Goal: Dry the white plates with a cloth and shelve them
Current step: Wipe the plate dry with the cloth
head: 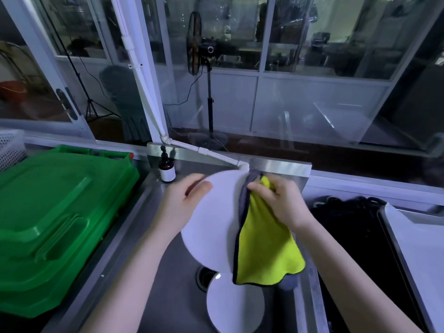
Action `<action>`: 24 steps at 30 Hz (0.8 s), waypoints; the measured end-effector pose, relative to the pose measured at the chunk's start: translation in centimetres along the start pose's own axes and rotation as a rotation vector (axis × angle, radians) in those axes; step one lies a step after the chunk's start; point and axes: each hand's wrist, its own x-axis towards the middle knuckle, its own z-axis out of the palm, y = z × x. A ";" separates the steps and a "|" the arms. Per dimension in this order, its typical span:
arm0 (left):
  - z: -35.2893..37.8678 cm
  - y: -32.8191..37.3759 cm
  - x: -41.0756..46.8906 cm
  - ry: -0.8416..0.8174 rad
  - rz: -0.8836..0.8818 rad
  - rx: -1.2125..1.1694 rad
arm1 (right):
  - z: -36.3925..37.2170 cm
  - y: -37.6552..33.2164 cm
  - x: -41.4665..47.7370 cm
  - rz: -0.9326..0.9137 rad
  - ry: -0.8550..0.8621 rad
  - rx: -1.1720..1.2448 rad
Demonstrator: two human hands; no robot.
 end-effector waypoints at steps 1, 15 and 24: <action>0.2 -0.6 -0.8 0.101 -0.069 -0.090 | -0.2 0.5 -0.4 0.070 0.080 0.103; 0.3 0.5 -0.4 -0.218 0.086 0.157 | 0.4 -1.4 -0.1 -0.028 -0.218 -0.123; 1.5 -0.7 -4.0 0.413 -0.212 0.000 | 2.3 0.0 -3.3 -0.076 0.233 -0.205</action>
